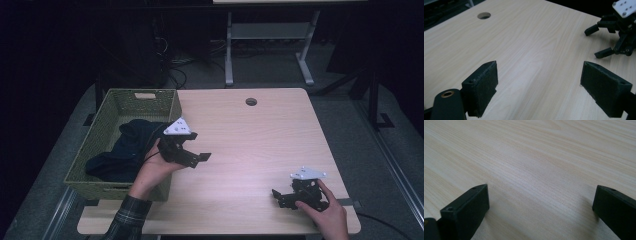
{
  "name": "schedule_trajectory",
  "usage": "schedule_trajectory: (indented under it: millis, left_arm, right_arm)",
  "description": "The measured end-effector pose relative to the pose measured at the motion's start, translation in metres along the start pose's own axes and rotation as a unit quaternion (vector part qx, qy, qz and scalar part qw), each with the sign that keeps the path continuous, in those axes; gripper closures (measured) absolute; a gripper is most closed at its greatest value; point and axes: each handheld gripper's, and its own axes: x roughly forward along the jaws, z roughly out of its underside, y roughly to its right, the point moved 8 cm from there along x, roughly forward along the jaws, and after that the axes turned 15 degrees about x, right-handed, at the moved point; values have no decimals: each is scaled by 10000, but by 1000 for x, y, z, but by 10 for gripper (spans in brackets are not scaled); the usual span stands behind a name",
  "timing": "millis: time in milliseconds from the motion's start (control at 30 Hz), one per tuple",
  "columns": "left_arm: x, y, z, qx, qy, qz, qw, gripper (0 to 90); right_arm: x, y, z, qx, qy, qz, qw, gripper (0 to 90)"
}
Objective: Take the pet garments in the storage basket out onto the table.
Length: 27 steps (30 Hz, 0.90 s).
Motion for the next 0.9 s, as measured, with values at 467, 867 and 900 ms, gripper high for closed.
schedule_trajectory:
  millis: [467,867,900]
  left_arm:
    - [-27,-20,10,-164,-16,-232,9996,140]
    - [-39,-30,22,-217,-164,-324,9991,166]
    - [-41,-31,23,-215,-183,-345,9990,167]
  right_arm:
    - [0,0,0,13,3,-1,10000,4]
    - [0,0,0,13,3,-7,10000,5]
    - [0,0,0,13,5,-6,10000,5]
